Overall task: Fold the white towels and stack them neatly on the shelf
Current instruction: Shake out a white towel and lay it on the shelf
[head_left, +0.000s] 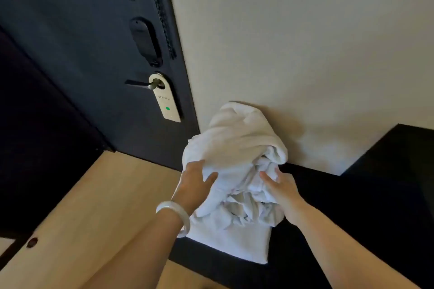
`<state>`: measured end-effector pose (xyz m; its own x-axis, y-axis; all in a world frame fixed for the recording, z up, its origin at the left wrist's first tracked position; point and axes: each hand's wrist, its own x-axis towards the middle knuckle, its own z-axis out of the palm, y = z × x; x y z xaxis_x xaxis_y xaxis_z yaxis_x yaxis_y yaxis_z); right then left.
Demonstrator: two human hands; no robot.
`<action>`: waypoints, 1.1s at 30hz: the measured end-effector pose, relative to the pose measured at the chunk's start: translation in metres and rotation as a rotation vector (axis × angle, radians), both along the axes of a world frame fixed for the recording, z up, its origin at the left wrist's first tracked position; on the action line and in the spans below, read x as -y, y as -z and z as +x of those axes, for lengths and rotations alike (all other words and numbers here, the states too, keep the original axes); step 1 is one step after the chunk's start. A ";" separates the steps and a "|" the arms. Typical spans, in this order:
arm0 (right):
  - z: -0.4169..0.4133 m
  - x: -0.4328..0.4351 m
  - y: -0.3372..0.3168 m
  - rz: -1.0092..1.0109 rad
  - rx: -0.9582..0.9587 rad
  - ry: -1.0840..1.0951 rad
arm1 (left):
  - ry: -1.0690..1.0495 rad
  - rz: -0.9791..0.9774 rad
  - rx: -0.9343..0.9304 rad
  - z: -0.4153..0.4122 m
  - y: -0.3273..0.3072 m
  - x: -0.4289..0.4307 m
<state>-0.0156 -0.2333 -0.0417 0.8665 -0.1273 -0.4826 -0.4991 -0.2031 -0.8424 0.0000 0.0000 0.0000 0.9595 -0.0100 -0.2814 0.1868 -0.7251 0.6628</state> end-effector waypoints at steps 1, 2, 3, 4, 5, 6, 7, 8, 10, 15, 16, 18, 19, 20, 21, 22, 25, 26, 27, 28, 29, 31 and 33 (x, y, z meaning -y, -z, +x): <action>0.004 -0.009 0.002 0.000 -0.023 0.058 | -0.045 -0.034 0.020 0.007 0.006 -0.012; 0.009 -0.015 0.005 0.022 -0.045 0.114 | -0.088 -0.074 0.027 0.015 0.010 -0.022; 0.009 -0.018 0.010 0.038 -0.058 0.147 | -0.121 -0.134 0.013 0.021 0.016 -0.031; 0.010 -0.021 0.016 0.058 -0.052 0.182 | -0.146 -0.205 -0.024 0.029 0.020 -0.039; 0.014 -0.022 0.025 0.078 -0.057 0.222 | -0.157 -0.264 -0.069 0.039 0.026 -0.043; 0.017 -0.024 0.029 0.082 -0.074 0.259 | -0.153 -0.312 -0.109 0.047 0.033 -0.046; 0.021 -0.025 0.035 0.082 -0.101 0.282 | -0.151 -0.363 -0.139 0.057 0.042 -0.049; 0.027 -0.023 0.041 0.068 -0.140 0.305 | -0.148 -0.420 -0.156 0.068 0.050 -0.051; 0.038 -0.018 0.060 0.021 -0.229 0.337 | -0.134 -0.490 -0.210 0.087 0.067 -0.054; 0.055 -0.017 0.101 0.003 -0.187 0.340 | -0.068 -0.452 -0.300 0.112 0.090 -0.043; 0.055 -0.016 0.105 0.038 -0.179 0.369 | -0.048 -0.440 -0.325 0.114 0.094 -0.041; 0.053 -0.006 0.122 0.164 -0.226 0.370 | -0.008 -0.390 -0.356 0.115 0.100 -0.036; 0.051 0.000 0.127 0.263 -0.250 0.347 | 0.013 -0.359 -0.362 0.115 0.103 -0.033; 0.048 0.007 0.132 0.379 -0.250 0.345 | 0.029 -0.334 -0.377 0.114 0.106 -0.030; 0.045 0.013 0.135 0.495 -0.235 0.339 | 0.042 -0.326 -0.385 0.112 0.109 -0.026; 0.042 0.019 0.137 0.597 -0.214 0.335 | 0.048 -0.329 -0.388 0.109 0.113 -0.025; 0.036 0.025 0.145 0.680 -0.240 0.310 | 0.059 -0.403 -0.377 0.103 0.123 -0.034; 0.037 0.024 0.146 0.645 -0.255 0.319 | 0.053 -0.425 -0.379 0.103 0.129 -0.040; 0.039 0.023 0.147 0.600 -0.245 0.321 | 0.041 -0.449 -0.375 0.102 0.135 -0.046; 0.041 0.022 0.148 0.570 -0.232 0.334 | 0.018 -0.484 -0.384 0.100 0.140 -0.050; 0.044 0.021 0.148 0.571 -0.215 0.350 | -0.013 -0.549 -0.411 0.098 0.148 -0.054; 0.049 0.017 0.144 0.609 -0.158 0.355 | -0.073 -0.725 -0.464 0.092 0.159 -0.053; 0.051 0.012 0.136 0.600 -0.154 0.342 | -0.084 -0.805 -0.472 0.085 0.163 -0.045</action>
